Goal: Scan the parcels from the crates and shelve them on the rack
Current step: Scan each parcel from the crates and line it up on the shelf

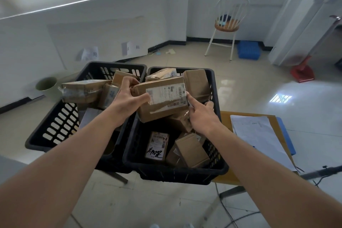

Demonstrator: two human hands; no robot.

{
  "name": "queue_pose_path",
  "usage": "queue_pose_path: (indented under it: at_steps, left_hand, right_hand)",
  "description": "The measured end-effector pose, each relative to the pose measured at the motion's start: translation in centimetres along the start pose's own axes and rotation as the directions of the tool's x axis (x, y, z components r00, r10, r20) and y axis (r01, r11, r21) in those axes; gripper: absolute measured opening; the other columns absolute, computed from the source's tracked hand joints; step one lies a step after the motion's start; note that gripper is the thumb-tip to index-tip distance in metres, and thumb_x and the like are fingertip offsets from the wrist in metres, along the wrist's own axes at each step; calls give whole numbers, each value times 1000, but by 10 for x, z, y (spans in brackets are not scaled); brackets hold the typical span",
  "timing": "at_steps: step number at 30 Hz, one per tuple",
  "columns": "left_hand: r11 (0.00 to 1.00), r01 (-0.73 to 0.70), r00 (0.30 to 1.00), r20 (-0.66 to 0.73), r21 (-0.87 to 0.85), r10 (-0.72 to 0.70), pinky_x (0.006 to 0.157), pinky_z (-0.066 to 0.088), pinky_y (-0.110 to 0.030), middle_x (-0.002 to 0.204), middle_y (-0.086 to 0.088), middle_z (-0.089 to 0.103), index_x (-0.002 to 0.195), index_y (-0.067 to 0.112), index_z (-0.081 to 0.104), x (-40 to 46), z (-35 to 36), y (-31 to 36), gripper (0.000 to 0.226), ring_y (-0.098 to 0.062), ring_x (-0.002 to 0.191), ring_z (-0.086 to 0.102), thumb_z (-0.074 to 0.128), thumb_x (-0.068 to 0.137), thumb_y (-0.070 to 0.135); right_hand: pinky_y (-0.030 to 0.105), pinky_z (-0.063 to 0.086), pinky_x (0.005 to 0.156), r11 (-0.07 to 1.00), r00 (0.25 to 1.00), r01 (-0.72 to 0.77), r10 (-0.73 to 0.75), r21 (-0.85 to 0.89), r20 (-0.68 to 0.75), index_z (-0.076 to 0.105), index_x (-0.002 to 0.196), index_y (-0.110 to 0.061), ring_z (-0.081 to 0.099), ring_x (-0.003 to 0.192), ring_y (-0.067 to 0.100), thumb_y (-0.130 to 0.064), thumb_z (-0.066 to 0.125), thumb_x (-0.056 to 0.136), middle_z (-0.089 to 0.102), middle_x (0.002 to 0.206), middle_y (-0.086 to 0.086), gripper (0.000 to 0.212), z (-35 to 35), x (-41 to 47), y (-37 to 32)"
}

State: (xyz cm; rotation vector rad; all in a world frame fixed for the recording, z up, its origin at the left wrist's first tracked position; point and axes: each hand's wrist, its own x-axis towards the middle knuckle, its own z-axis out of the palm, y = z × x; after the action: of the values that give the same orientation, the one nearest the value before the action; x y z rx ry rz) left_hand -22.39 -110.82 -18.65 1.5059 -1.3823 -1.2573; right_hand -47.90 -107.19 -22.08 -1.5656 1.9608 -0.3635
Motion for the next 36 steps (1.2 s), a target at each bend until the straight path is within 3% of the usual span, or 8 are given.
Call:
queue_pose_path:
  at_steps: [4,7,10,13,16,20,29,36]
  left_hand:
    - [998,5,978,-208,66,9,69,53,-28,128,-10,49,113,24,43,-1,5,0,53,-20,102,59,84,80,31]
    - [998,39,970,-242,57,-24,70,43,-27,126,-8,44,105,28,41,0,2,-2,58,-19,103,50,80,66,46]
    - [987,56,985,-171,151,-30,95,48,-46,132,-6,46,115,38,41,-3,2,-4,66,-29,121,48,74,61,58]
    - [979,50,994,-100,199,-31,113,30,-62,148,-4,35,146,64,29,-5,9,-6,82,-35,136,32,65,72,60]
    - [989,74,997,-42,130,-69,123,18,-67,150,-4,28,141,85,20,-4,13,-7,79,-39,143,32,62,79,60]
    - [997,39,999,31,60,-41,125,27,-62,157,-7,39,138,86,30,3,8,-23,74,-35,140,44,67,82,55]
    - [999,-49,997,64,-11,50,114,46,-61,156,-5,29,140,74,47,16,-4,-40,83,-37,139,44,76,91,13]
    - [995,-88,995,44,56,85,114,47,-59,155,-5,32,142,71,47,29,-14,-46,87,-38,140,45,72,95,3]
  right_hand:
    - [54,52,98,994,997,24,-32,-105,-73,3,157,-68,54,117,45,-46,29,113,32,150,22,55,-1,-8,0]
    - [53,48,94,971,986,73,-105,-226,-133,2,160,-63,52,118,43,-48,29,113,42,143,22,56,-4,-13,1]
    - [48,51,88,948,963,139,-196,-285,-183,8,163,-58,55,109,38,-48,30,113,49,137,20,55,-4,-15,1]
    - [49,54,89,943,946,190,-250,-275,-206,18,164,-53,56,107,36,-48,34,112,52,136,18,54,-5,-18,0]
    - [50,55,90,939,934,232,-288,-254,-211,27,163,-49,55,107,37,-47,37,112,54,136,17,52,-6,-20,0]
    - [49,56,91,919,921,288,-343,-271,-184,30,162,-49,57,110,37,-47,39,111,55,138,17,52,-11,-23,-1]
    - [50,54,96,912,922,378,-387,-157,-29,34,157,-56,59,109,30,-51,37,110,61,122,7,47,-38,-28,-8]
    - [41,53,104,891,885,453,-444,-42,140,44,156,-46,62,120,17,-44,42,112,61,146,-4,44,-58,-43,-20]
